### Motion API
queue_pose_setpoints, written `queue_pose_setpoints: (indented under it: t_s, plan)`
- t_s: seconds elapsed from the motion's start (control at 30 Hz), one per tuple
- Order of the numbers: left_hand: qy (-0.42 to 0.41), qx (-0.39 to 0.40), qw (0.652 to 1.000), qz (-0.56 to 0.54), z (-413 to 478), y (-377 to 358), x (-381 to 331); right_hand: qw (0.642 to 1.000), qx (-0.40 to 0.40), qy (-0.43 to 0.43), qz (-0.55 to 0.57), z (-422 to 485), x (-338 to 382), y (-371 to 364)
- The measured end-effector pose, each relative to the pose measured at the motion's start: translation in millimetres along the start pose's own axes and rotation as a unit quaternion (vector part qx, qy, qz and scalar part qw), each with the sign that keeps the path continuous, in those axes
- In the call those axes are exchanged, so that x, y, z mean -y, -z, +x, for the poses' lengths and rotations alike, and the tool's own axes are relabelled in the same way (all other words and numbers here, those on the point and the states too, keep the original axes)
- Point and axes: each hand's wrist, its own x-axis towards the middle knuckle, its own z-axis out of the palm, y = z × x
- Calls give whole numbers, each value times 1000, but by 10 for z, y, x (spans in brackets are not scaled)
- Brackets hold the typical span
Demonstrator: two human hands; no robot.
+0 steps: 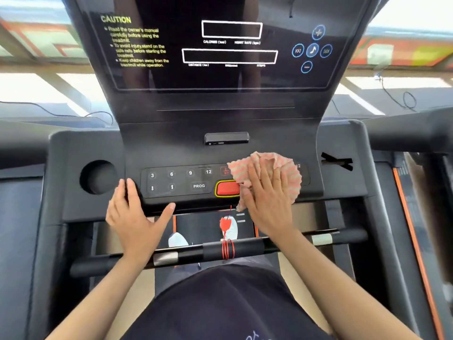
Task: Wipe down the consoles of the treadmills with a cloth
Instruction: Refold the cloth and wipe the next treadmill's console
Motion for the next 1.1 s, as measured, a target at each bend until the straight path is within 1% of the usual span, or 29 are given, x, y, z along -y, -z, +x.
queue_pose_setpoints:
  t_s: [0.2, 0.3, 0.43, 0.57, 0.63, 0.73, 0.9, 1.03, 1.1]
  plan:
    - [-8, 25, 1000, -15, 30, 80, 62, 998, 14, 49, -23, 78, 520, -80]
    - [-20, 23, 999, -22, 38, 127, 103, 997, 27, 68, -38, 142, 791, -99]
    - [-54, 13, 998, -32, 75, 169, 225, 994, 17, 97, -35, 189, 1199, -136]
    - [-86, 34, 992, -80, 116, 260, 344, 990, 19, 136, -36, 252, 1528, -196]
    - [-94, 32, 990, -100, 129, 305, 416, 986, 27, 160, -34, 287, 1665, -219]
    - [-78, 2, 994, -81, 90, 357, 532, 983, 28, 182, -30, 349, 1881, -252]
    - [-98, 21, 987, -122, -15, 367, 679, 972, 48, 228, -32, 424, 2177, -298]
    - [-62, 19, 991, -113, -77, 386, 723, 958, 6, 282, -47, 418, 2271, -331]
    - [-48, 21, 991, -127, -112, 396, 746, 949, 1, 310, -58, 416, 2273, -363]
